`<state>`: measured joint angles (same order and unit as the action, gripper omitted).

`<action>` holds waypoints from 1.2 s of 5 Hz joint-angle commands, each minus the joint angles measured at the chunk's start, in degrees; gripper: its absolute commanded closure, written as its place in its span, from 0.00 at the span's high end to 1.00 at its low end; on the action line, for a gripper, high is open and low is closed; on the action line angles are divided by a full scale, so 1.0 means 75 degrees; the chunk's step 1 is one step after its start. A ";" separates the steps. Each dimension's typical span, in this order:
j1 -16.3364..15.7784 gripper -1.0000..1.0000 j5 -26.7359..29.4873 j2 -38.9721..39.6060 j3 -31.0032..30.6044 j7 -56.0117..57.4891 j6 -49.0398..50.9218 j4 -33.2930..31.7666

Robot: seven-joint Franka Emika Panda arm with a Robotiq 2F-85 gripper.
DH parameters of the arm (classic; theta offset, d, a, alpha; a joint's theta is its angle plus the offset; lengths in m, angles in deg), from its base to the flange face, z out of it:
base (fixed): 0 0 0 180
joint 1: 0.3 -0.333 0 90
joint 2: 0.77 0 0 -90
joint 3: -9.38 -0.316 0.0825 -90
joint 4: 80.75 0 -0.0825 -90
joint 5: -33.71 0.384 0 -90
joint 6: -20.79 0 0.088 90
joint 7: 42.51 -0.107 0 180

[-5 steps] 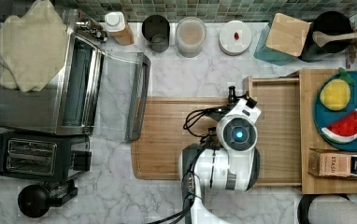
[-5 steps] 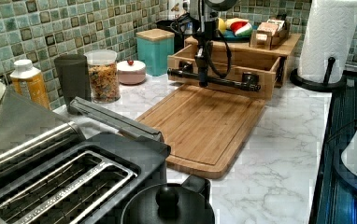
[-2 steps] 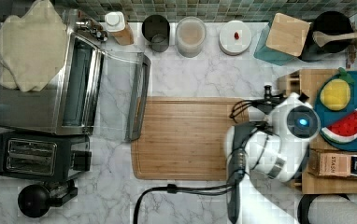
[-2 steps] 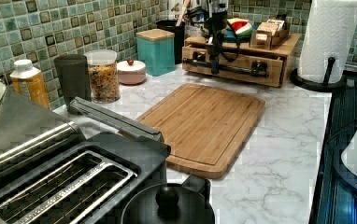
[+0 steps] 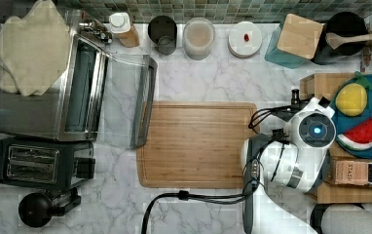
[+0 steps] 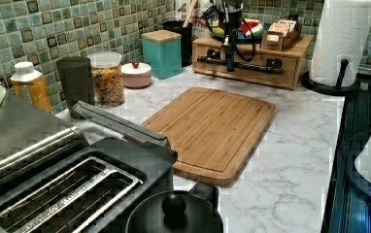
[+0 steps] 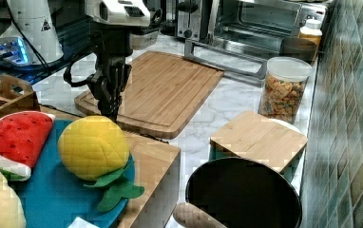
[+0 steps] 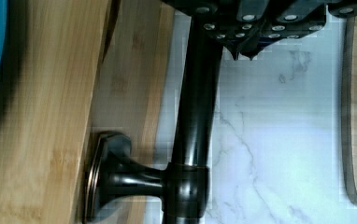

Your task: Close the drawer.

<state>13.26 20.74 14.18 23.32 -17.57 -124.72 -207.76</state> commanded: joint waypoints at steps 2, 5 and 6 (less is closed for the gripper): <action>0.0871 0.00 -0.0282 -0.0137 0.1210 -0.0429 -0.0536 0.1030; 0.0863 0.00 -0.0278 -0.0137 0.1218 -0.0427 -0.0537 0.1032; 0.0852 0.00 -0.0273 -0.0135 0.1229 -0.0423 -0.0537 0.1033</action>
<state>12.68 20.46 14.22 23.90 -17.62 -125.53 -208.10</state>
